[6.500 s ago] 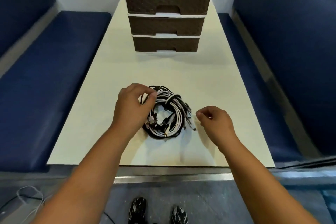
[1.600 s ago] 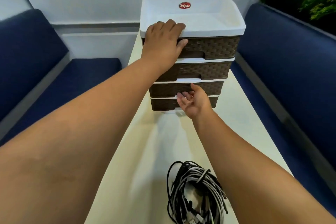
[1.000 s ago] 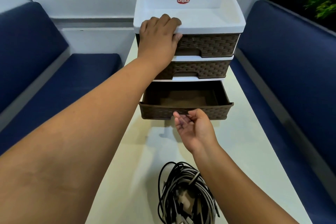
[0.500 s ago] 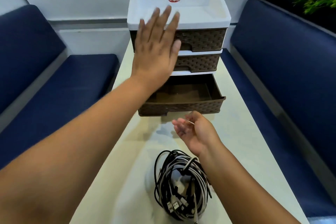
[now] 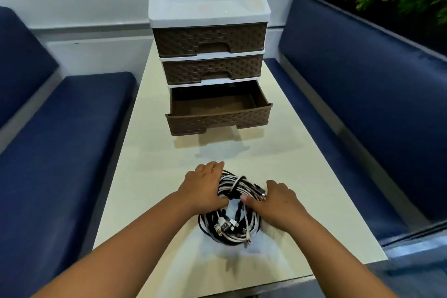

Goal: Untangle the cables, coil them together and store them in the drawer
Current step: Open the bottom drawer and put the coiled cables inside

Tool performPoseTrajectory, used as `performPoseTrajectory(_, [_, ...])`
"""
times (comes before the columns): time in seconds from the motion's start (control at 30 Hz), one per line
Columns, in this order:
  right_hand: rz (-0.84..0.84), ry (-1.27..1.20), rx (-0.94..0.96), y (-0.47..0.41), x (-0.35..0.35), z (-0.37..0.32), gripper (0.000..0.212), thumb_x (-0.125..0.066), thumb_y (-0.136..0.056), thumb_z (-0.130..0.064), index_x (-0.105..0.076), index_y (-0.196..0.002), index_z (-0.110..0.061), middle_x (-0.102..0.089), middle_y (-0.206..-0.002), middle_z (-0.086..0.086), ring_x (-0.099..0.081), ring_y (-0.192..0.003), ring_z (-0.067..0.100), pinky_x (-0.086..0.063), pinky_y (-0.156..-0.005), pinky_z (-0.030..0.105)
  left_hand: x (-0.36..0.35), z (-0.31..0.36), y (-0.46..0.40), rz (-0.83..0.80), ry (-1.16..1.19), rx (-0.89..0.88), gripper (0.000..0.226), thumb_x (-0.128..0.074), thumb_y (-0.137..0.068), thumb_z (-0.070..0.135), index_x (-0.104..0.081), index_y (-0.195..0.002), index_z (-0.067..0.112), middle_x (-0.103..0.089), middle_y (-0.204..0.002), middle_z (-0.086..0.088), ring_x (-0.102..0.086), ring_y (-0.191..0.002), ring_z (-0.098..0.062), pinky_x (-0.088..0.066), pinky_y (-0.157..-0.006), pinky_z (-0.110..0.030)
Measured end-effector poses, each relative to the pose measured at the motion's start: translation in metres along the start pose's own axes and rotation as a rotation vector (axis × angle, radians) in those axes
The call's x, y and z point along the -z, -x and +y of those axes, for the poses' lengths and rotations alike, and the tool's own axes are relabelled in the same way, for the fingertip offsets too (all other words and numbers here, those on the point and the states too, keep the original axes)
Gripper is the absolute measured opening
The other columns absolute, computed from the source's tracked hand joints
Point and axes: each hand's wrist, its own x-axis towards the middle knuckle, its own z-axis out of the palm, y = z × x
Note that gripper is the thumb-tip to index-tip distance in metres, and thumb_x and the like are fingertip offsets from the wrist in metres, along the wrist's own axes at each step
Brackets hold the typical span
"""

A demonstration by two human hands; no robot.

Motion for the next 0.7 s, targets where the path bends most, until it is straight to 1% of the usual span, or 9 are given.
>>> performPoseTrajectory(0.1, [0.041,0.032,-0.030,0.013,-0.014,0.000,0.086,-0.052,-0.071,-0.083,-0.045,-0.124,-0.016,-0.050,-0.125,0.009,-0.046,-0.121,0.030,-0.046,-0.092,0.040,0.000,0.006,-0.007,-0.019,0.046,0.044,0.099,-0.071,-0.075,0.049,-0.016,-0.153,0.023,-0.031,-0.153,-0.005,-0.034,-0.136,-0.030,-0.039,-0.103,-0.043])
performPoseTrajectory(0.2, [0.111,0.002,-0.055,0.025,-0.023,0.001,0.092,-0.053,-0.070,-0.083,-0.040,-0.129,-0.014,-0.047,-0.129,0.010,-0.043,-0.125,0.030,-0.044,-0.093,0.040,0.010,0.010,-0.013,-0.008,-0.075,0.041,0.109,-0.075,-0.068,0.053,-0.014,-0.153,0.023,-0.030,-0.153,-0.004,-0.031,-0.138,-0.029,-0.034,-0.104,-0.047])
performPoseTrajectory(0.3, [0.137,-0.054,-0.068,0.032,-0.030,0.004,0.093,-0.056,-0.071,-0.080,-0.038,-0.133,-0.013,-0.045,-0.131,0.010,-0.044,-0.124,0.030,-0.045,-0.094,0.040,0.020,0.021,-0.022,0.026,-0.212,-0.163,0.112,-0.076,-0.068,0.055,-0.011,-0.154,0.026,-0.024,-0.158,0.000,-0.027,-0.141,-0.026,-0.028,-0.108,-0.048])
performPoseTrajectory(0.37, [0.123,-0.098,-0.057,0.034,-0.033,0.005,0.087,-0.059,-0.073,-0.076,-0.039,-0.131,-0.015,-0.044,-0.128,0.009,-0.049,-0.120,0.031,-0.046,-0.092,0.039,0.021,0.029,-0.028,-0.002,-0.291,-0.315,0.101,-0.076,-0.071,0.051,-0.018,-0.152,0.031,-0.032,-0.153,0.004,-0.032,-0.137,-0.023,-0.028,-0.105,-0.047])
performPoseTrajectory(0.43, [0.085,-0.136,-0.032,0.032,-0.034,0.007,0.075,-0.061,-0.079,-0.066,-0.039,-0.130,-0.016,-0.043,-0.126,0.009,-0.053,-0.115,0.031,-0.047,-0.089,0.037,0.020,0.034,-0.033,-0.062,-0.341,-0.342,0.085,-0.074,-0.076,0.044,-0.030,-0.147,0.034,-0.045,-0.143,0.005,-0.042,-0.128,-0.023,-0.034,-0.100,-0.045])
performPoseTrajectory(0.5, [0.045,-0.141,0.004,0.029,-0.032,0.007,0.060,-0.059,-0.087,-0.053,-0.040,-0.128,-0.014,-0.043,-0.125,0.010,-0.057,-0.110,0.031,-0.046,-0.083,0.034,0.020,0.035,-0.036,-0.129,-0.262,-0.304,0.067,-0.071,-0.079,0.037,-0.042,-0.138,0.032,-0.054,-0.133,0.003,-0.052,-0.117,-0.023,-0.043,-0.095,-0.042])
performPoseTrajectory(0.57, [0.032,-0.116,0.043,0.022,-0.026,0.007,0.048,-0.056,-0.092,-0.042,-0.041,-0.126,-0.011,-0.043,-0.125,0.011,-0.058,-0.107,0.031,-0.043,-0.078,0.031,0.021,0.034,-0.036,-0.146,-0.177,-0.260,0.053,-0.069,-0.079,0.035,-0.048,-0.127,0.030,-0.060,-0.121,0.002,-0.057,-0.105,-0.022,-0.049,-0.088,-0.041])
performPoseTrajectory(0.63, [0.024,-0.104,0.089,0.011,-0.018,0.007,0.044,-0.056,-0.093,-0.036,-0.043,-0.127,-0.012,-0.043,-0.126,0.012,-0.059,-0.106,0.032,-0.045,-0.081,0.032,0.021,0.031,-0.037,-0.135,-0.140,-0.184,0.044,-0.068,-0.077,0.040,-0.050,-0.116,0.028,-0.062,-0.109,0.001,-0.058,-0.095,-0.021,-0.051,-0.082,-0.040])
performPoseTrajectory(0.7, [0.022,-0.099,0.147,0.000,-0.009,0.008,0.048,-0.058,-0.093,-0.036,-0.043,-0.133,-0.015,-0.045,-0.129,0.012,-0.058,-0.110,0.031,-0.047,-0.088,0.034,0.019,0.027,-0.038,-0.136,-0.117,-0.078,0.041,-0.068,-0.077,0.046,-0.047,-0.106,0.025,-0.061,-0.103,0.000,-0.057,-0.088,-0.022,-0.051,-0.078,-0.039])
